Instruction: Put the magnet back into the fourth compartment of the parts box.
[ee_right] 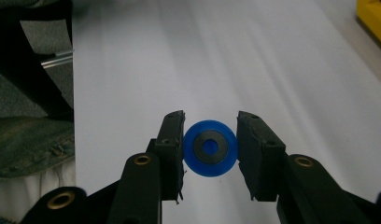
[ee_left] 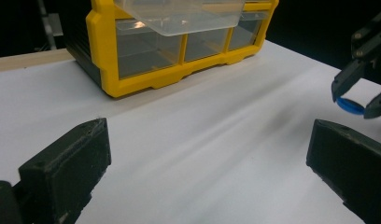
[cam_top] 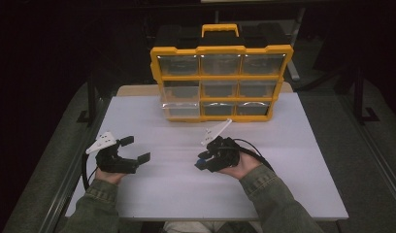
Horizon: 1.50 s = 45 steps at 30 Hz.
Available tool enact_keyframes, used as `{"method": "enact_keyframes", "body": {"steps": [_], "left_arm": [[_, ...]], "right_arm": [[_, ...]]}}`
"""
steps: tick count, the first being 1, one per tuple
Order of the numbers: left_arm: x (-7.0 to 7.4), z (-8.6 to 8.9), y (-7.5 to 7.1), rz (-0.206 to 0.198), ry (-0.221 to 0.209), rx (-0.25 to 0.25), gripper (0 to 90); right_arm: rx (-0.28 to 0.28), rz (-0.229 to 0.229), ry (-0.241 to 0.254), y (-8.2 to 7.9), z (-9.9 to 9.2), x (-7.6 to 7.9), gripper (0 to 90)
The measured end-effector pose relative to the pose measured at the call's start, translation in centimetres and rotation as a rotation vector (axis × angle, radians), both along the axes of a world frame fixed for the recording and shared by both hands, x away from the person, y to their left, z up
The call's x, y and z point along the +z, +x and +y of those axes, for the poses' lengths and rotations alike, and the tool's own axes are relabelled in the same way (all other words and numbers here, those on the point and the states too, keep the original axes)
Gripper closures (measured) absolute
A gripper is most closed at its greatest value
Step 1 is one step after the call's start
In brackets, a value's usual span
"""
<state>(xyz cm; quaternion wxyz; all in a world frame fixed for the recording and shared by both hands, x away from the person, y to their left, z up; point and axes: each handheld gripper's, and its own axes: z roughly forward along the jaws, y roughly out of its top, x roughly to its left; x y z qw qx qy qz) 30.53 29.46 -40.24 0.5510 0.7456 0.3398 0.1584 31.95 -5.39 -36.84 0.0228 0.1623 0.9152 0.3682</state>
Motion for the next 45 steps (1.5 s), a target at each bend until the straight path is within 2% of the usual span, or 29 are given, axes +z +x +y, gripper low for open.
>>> {"method": "enact_keyframes", "body": {"steps": [7, 18, 26, 30, 36, 45], "left_arm": [[0.0, 0.1, 0.1, -0.003, -0.003, 0.003, 0.0], [0.0, 0.0, 0.0, 0.001, -0.003, 0.004, 0.0], [0.0, 0.0, 0.1, 0.002, -0.005, 0.004, 0.0], [0.0, 0.0, 0.1, 0.001, -0.005, 0.004, 0.0], [0.0, 0.0, 0.1, 0.003, -0.007, 0.003, 0.0], [-0.1, -0.1, 0.2, 0.004, -0.001, 0.000, 0.0]], "right_arm": [[-0.018, -0.017, 0.037, 0.6, -0.5, 1.4, 61.5], [-0.042, -0.017, 0.018, 1.3, -0.8, 2.4, 61.5], [-0.032, -0.041, 0.005, 2.2, -0.2, 3.8, 61.5], [-0.026, -0.062, -0.002, 2.4, 0.0, 5.0, 61.5], [-0.018, -0.068, -0.011, 2.9, 0.5, 6.1, 61.5], [-0.029, -0.071, 0.011, 3.8, 0.8, 7.1, 61.5]]}}
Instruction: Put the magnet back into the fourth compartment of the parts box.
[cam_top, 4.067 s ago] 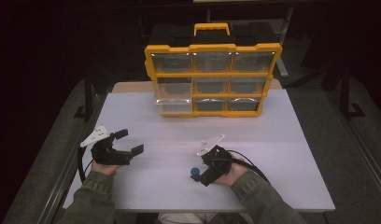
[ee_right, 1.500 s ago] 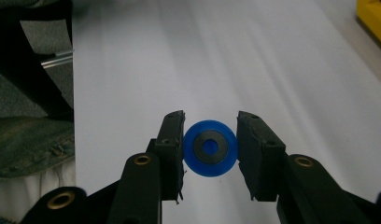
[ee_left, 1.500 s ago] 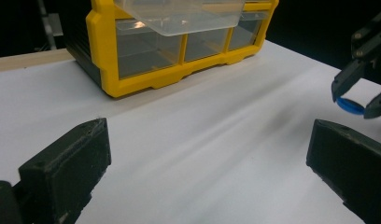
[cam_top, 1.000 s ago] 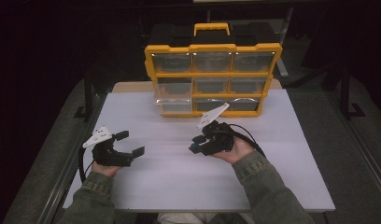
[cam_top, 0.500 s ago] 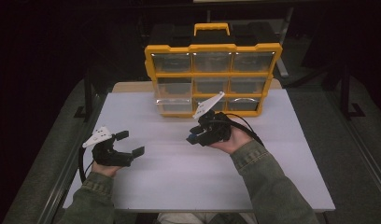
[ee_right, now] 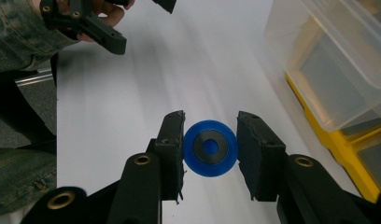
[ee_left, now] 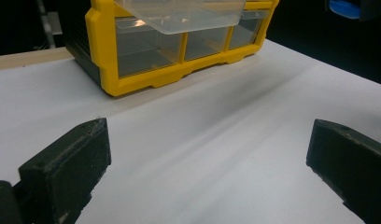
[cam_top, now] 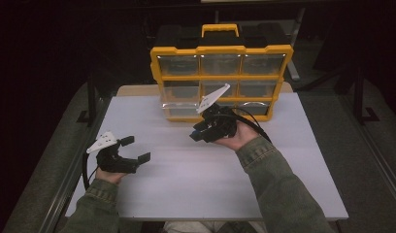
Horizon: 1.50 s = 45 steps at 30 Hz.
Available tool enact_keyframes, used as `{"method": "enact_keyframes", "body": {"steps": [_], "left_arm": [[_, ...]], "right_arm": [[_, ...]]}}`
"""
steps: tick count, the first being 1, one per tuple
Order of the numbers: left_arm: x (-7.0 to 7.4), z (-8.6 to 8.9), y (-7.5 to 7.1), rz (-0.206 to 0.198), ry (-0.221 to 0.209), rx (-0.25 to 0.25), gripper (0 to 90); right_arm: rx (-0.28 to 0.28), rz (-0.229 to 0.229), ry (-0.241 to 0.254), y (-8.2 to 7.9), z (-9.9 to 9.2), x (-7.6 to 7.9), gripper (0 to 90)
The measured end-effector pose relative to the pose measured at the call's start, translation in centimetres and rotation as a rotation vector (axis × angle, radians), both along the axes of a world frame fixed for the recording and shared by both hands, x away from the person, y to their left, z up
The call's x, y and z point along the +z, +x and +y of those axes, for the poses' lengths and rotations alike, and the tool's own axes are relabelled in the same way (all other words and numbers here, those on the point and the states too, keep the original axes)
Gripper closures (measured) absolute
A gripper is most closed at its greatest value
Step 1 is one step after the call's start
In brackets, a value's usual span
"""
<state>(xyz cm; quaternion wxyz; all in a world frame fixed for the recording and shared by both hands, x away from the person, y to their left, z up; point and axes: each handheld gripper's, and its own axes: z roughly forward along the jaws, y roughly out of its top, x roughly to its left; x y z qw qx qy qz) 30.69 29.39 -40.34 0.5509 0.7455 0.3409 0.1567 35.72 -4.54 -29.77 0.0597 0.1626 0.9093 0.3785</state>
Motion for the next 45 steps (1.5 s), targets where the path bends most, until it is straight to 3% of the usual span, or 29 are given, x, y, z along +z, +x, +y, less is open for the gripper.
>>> {"method": "enact_keyframes", "body": {"steps": [8, 11, 26, 29, 45], "left_arm": [[0.0, 0.1, 0.0, -0.001, -0.001, 0.001, 0.0], [0.1, 0.0, -0.1, -0.005, 0.000, 0.001, 0.0], [0.1, 0.1, -0.1, -0.004, -0.004, 0.002, 0.0], [0.1, 0.1, 0.0, -0.002, -0.005, 0.001, 0.0], [-0.3, -0.1, 0.6, 0.012, -0.007, -0.010, 0.0]], "right_arm": [[0.001, -0.018, 0.001, 0.4, 0.2, 1.3, 61.5], [0.007, -0.019, 0.025, 0.5, 0.2, 1.6, 61.5], [0.007, -0.036, 0.023, 2.2, 1.4, 4.3, 61.6], [0.003, -0.054, 0.015, 2.3, 1.6, 4.5, 61.6], [-0.017, -0.036, 0.025, 5.5, 1.9, 4.9, 61.6]]}}
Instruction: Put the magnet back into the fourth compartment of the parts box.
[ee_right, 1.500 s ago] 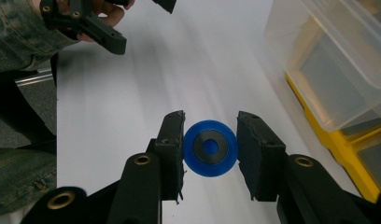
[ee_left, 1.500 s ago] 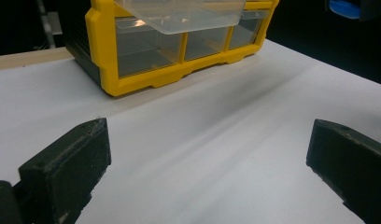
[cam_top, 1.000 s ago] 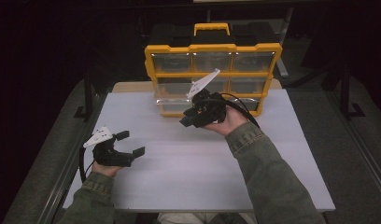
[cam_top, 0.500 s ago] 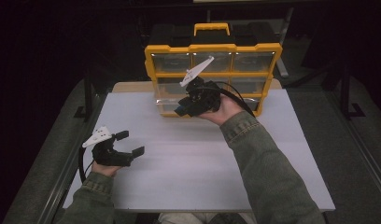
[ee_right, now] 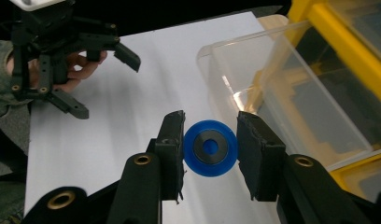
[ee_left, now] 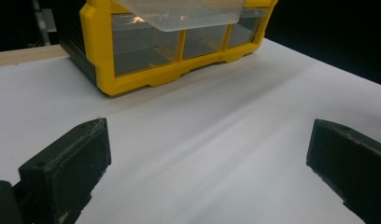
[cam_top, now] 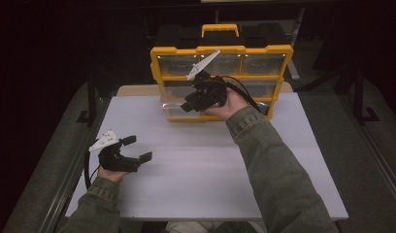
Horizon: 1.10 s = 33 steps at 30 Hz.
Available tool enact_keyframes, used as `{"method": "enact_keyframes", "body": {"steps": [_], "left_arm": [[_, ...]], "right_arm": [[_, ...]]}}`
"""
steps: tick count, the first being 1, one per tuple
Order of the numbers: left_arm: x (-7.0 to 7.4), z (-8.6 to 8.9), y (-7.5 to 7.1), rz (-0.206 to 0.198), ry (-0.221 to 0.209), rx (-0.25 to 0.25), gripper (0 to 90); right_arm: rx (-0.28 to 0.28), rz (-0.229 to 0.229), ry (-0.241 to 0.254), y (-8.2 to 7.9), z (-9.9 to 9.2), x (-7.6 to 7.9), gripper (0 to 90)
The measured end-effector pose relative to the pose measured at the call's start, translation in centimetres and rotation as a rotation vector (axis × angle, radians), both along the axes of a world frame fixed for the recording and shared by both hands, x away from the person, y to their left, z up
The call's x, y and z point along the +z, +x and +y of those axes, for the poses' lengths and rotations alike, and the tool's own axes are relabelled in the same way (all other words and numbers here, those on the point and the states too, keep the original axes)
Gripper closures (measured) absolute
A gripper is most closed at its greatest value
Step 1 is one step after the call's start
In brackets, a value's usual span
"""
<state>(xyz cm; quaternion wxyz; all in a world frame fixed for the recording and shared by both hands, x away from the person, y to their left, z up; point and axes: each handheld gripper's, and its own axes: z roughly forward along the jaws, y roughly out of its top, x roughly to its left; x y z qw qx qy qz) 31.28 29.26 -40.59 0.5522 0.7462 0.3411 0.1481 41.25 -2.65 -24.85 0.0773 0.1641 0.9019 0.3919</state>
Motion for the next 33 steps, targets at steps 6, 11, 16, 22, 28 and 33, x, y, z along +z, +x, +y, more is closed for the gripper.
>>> {"method": "enact_keyframes", "body": {"steps": [6, 11, 16, 22, 28, 33], "left_arm": [[-0.1, 0.0, 0.1, 0.005, -0.008, 0.003, 0.0], [-0.1, 0.1, 0.1, 0.006, -0.007, 0.002, 0.0], [-0.1, 0.1, 0.1, 0.009, 0.002, 0.001, 0.0], [-0.1, 0.0, 0.1, 0.012, 0.002, 0.002, 0.0], [-0.2, 0.1, 0.1, 0.014, 0.007, 0.001, 0.0], [-0.2, 0.1, 0.0, 0.016, 0.007, -0.002, 0.0]], "right_arm": [[0.003, 0.003, 0.001, 0.8, 0.1, 0.5, 61.6], [0.004, -0.012, -0.001, 1.4, 0.2, 1.3, 61.6], [0.006, -0.015, -0.012, 1.8, 0.3, 1.5, 61.6], [0.007, -0.014, -0.012, 2.4, 0.6, 1.5, 61.5], [0.002, -0.016, -0.009, 3.1, 1.3, 1.9, 61.5], [-0.005, -0.017, -0.018, 3.9, 2.0, 2.2, 61.6]]}}
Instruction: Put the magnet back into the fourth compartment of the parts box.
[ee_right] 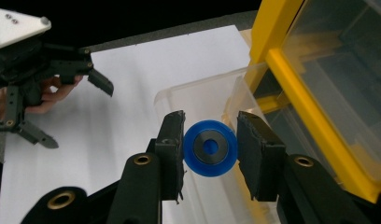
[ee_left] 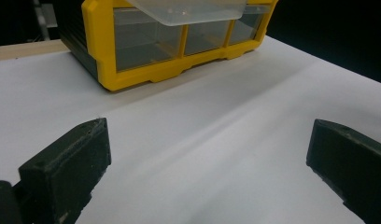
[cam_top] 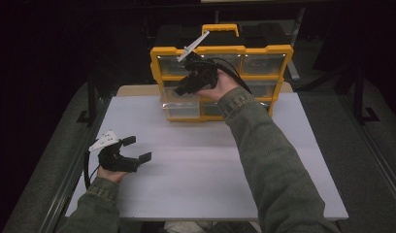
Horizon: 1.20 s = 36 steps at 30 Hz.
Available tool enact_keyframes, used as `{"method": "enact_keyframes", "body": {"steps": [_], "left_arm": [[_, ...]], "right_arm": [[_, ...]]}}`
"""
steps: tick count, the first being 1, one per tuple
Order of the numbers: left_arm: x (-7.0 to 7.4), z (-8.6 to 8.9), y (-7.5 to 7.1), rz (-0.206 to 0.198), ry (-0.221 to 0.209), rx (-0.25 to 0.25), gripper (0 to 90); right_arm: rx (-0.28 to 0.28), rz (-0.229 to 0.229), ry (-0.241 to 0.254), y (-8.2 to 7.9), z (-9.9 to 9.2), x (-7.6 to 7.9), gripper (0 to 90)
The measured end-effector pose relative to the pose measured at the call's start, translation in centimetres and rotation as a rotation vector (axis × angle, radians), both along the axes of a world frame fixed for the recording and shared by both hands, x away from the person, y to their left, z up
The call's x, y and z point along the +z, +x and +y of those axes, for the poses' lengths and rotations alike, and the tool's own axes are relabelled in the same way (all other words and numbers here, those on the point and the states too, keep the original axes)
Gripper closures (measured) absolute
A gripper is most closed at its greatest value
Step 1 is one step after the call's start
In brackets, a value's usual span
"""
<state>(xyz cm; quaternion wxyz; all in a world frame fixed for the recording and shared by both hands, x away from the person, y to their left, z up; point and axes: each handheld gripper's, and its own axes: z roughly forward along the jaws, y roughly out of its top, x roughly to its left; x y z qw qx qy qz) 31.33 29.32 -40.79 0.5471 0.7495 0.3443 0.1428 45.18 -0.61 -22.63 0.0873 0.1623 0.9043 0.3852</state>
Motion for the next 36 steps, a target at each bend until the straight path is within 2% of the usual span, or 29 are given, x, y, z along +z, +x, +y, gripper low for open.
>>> {"method": "enact_keyframes", "body": {"steps": [7, 10, 11, 13, 14, 16, 19, 20, 21, 22, 26, 36], "left_arm": [[0.0, -0.1, 0.0, 0.004, 0.000, -0.002, 0.0], [0.0, 0.0, -0.1, 0.000, 0.004, -0.002, 0.0], [0.0, 0.0, -0.1, 0.000, 0.004, -0.002, 0.0], [0.0, 0.0, -0.2, 0.002, 0.002, -0.001, 0.0], [0.0, 0.0, -0.2, 0.002, 0.002, -0.001, 0.0], [0.0, 0.0, -0.2, 0.002, 0.001, -0.001, 0.0], [0.0, -0.1, -0.2, -0.001, 0.004, -0.003, 0.0], [0.0, -0.1, -0.2, 0.000, 0.006, -0.003, 0.0], [0.0, -0.1, -0.2, 0.000, 0.006, -0.003, 0.0], [0.0, -0.2, -0.2, -0.002, 0.010, -0.002, 0.0], [0.0, -0.3, -0.2, -0.003, 0.012, -0.004, 0.0], [0.0, -0.5, -0.4, -0.011, 0.026, -0.012, 0.0]], "right_arm": [[-0.032, 0.004, 0.010, 0.9, 0.2, 0.2, 60.8], [-0.075, 0.024, -0.012, 1.3, 0.2, -0.3, 38.2], [-0.097, 0.029, -0.017, 1.2, 0.1, -0.4, 33.6], [-0.132, 0.031, -0.012, 1.1, -0.4, -0.4, 26.7], [-0.132, 0.031, -0.012, 1.1, -0.4, -0.4, 26.7], [-0.147, 0.059, 0.027, 1.0, -1.4, -0.5, 17.1], [-0.154, 0.070, 0.039, 0.9, -2.2, -0.6, 12.1], [-0.162, 0.070, 0.052, 0.7, -3.0, -0.7, 4.4], [-0.162, 0.070, 0.052, 0.7, -3.0, -0.7, 4.4], [-0.174, 0.065, 0.057, 0.5, -3.5, -0.8, 0.0], [-0.164, 0.077, 0.073, 0.0, -4.7, -1.4, 0.0], [-0.192, 0.071, 0.094, -1.3, -6.7, -2.5, 0.0]]}}
